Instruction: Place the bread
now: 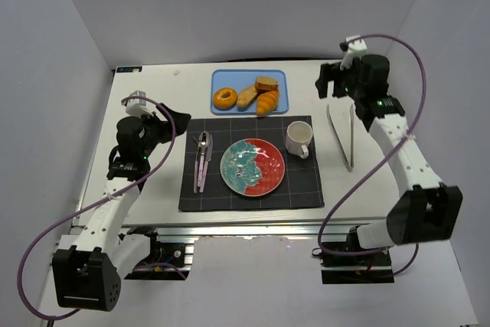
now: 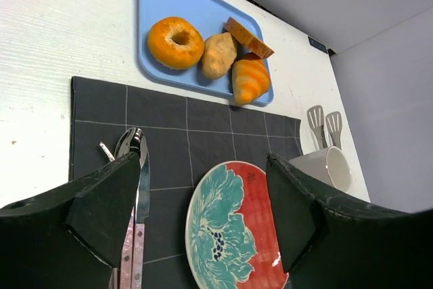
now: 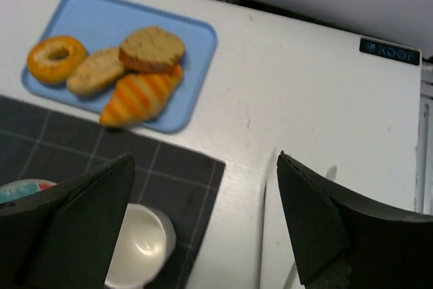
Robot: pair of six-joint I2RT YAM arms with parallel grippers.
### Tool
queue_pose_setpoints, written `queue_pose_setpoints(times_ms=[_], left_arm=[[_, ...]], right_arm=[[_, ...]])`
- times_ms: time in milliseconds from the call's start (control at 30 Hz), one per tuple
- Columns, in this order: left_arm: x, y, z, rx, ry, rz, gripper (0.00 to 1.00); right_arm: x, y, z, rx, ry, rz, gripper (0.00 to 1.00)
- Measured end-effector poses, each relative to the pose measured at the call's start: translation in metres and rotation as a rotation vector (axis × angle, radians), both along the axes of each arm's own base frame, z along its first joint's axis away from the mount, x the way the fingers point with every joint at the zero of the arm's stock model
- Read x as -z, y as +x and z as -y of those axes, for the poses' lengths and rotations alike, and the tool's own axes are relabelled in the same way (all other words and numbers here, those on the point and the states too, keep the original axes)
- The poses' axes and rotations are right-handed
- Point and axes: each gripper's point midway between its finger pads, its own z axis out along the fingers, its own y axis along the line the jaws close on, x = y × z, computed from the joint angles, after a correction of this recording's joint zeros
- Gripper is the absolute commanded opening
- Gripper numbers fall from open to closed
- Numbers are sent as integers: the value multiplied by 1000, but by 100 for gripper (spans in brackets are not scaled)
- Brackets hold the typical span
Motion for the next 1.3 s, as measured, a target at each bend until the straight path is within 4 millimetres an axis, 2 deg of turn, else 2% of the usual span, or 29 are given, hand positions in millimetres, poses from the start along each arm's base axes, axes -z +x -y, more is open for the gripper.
queue_pose_setpoints(times_ms=[67, 133, 167, 200, 233, 267, 300, 333, 367, 400, 433, 467, 500, 533, 567, 667, 833, 967, 1033, 1133, 1167, 1200, 1233, 1267, 1300], left_arm=[[0, 1, 1, 3, -4, 0, 83], [-1, 2, 2, 7, -12, 6, 79], [-2, 3, 3, 11, -17, 10, 75], [-3, 4, 4, 15, -20, 13, 68], [-3, 4, 5, 17, -27, 13, 46], [-3, 5, 5, 17, -36, 10, 33], [-2, 6, 6, 19, -40, 8, 15], [-2, 6, 6, 21, -38, 8, 11], [0, 7, 7, 24, -36, 6, 10], [1, 8, 7, 26, -35, 4, 10], [1, 8, 7, 27, -38, 0, 13], [2, 8, 8, 28, -39, -2, 33], [2, 8, 8, 29, -39, -2, 45], [1, 8, 8, 30, -43, 1, 45], [1, 9, 9, 32, -44, 5, 63], [-1, 11, 10, 36, -53, 19, 77], [6, 14, 11, 38, -62, 6, 79], [7, 14, 11, 38, -62, 4, 79], [8, 14, 11, 38, -60, 3, 79], [9, 10, 10, 37, -58, 0, 79], [9, 9, 10, 37, -58, 2, 79], [8, 9, 10, 35, -58, 4, 79], [7, 9, 10, 34, -58, 7, 79], [6, 8, 10, 34, -59, 9, 79], [6, 8, 10, 33, -59, 12, 79]], right_arm=[[19, -21, 14, -7, -29, -16, 89], [44, -45, 26, -74, -90, -49, 75], [56, -56, 31, -109, -115, -63, 61], [68, -68, 38, -138, -135, -79, 33], [81, -80, 45, -161, -147, -106, 22], [92, -89, 50, -175, -148, -136, 17], [101, -97, 51, -199, -141, -162, 12], [111, -103, 56, -194, -137, -189, 14], [122, -109, 60, -196, -132, -214, 24], [132, -116, 62, -197, -127, -242, 62], [141, -123, 63, -195, -122, -268, 81], [154, -131, 67, -195, -141, -294, 89], [157, -133, 68, -189, -137, -308, 89], [162, -136, 71, -181, -144, -325, 89], [167, -138, 74, -170, -158, -344, 89], [187, -137, 87, -118, -197, -415, 89], [231, -136, 110, -25, -260, -564, 88], [258, -126, 123, 67, -309, -635, 83], [274, -108, 127, 115, -304, -684, 80], [276, -70, 126, 158, -249, -660, 73], [277, -63, 125, 166, -232, -656, 68], [278, -56, 123, 171, -213, -653, 58], [277, -49, 121, 173, -196, -648, 44], [278, -44, 120, 176, -183, -648, 44], [278, -40, 119, 176, -174, -648, 30]])
